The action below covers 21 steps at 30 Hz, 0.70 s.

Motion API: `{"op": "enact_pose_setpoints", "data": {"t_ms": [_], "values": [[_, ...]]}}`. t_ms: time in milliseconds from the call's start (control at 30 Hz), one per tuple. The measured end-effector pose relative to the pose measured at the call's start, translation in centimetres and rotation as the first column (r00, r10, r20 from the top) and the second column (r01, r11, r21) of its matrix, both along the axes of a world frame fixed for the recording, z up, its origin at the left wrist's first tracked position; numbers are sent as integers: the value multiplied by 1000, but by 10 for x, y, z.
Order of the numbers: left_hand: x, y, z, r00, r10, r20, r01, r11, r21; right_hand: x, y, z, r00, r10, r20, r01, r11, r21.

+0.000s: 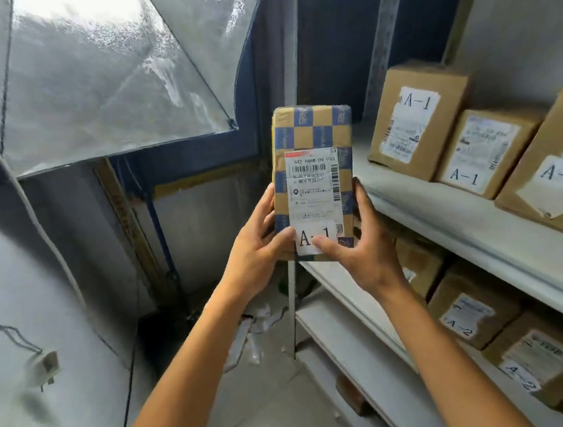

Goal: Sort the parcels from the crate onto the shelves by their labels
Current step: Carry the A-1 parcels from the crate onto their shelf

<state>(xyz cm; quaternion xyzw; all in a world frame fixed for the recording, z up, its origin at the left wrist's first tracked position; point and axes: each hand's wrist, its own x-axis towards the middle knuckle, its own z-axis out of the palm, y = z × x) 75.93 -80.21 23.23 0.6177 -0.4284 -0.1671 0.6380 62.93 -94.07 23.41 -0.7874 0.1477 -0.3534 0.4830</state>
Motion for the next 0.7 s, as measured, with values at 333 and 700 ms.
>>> {"op": "enact_pose_setpoints", "data": {"t_ms": [333, 700], "values": [[111, -140, 34, 980, -25, 197, 26, 1000, -3, 99, -127, 31, 981, -190, 26, 191, 957, -216], [173, -249, 17, 948, 54, 314, -52, 999, -14, 160, -196, 17, 737, -666, 115, 568, 518, -640]]}}
